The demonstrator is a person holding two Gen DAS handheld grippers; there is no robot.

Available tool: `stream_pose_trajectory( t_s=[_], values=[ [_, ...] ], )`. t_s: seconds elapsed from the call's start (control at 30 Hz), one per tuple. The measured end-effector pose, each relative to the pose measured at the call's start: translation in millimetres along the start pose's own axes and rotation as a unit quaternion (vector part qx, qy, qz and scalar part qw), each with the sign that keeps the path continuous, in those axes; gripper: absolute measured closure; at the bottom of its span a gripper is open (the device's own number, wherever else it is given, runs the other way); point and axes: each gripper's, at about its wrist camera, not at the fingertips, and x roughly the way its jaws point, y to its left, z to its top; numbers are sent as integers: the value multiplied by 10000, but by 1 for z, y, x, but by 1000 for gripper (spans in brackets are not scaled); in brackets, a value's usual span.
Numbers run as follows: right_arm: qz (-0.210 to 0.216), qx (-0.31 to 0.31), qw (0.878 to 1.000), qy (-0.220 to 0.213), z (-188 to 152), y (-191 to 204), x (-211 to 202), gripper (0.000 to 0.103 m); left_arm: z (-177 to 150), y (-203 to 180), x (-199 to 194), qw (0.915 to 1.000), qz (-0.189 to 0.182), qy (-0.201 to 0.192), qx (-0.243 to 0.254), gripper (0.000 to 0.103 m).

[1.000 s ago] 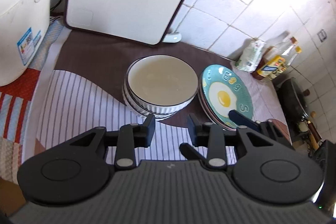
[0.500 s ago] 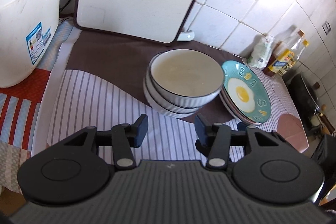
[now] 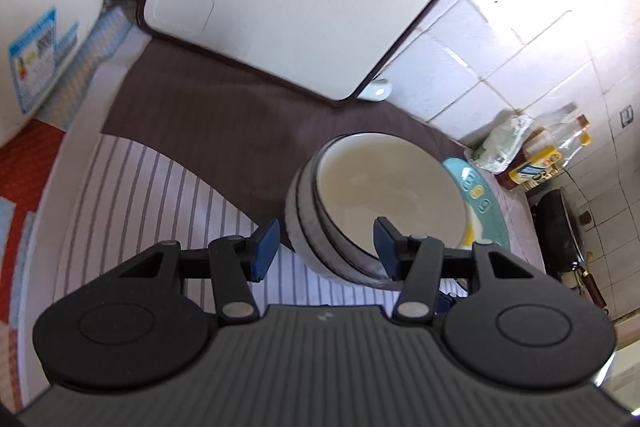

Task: Organize plates and bowls
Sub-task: 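Grasp the rim of the white bowl stack with the left gripper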

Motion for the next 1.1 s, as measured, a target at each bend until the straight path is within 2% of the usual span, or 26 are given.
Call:
stream_pose_trajectory(
  t_s=[0.13,0.23,0.37,0.53,0.67,0.9,1.1],
  values=[
    [1,132,9999,107,3,2,18,3,4,12,28,9990,-265,274,-244,52],
    [-109,107,9998,158,4,3,29,3,6,14,41,9989,-240,295,-291,52],
    [-1,302,9995,124,7,-2,37,3,9,17,58,9984,-217,381,-365,52],
    [113,39,9999,24,8,2,44,3,9,15,73,9979,-122,525,-359,57],
    [214,-120,9997,-20,11,4,50,3,11,12,71,9977,10,509,-443,63],
    [365,-114,9992,-119,7,1,54,0,12,8,72,9974,63,535,-472,65],
    [465,-99,9987,-188,-1,-5,46,0,12,-5,66,9981,267,522,-169,65]
  ],
)
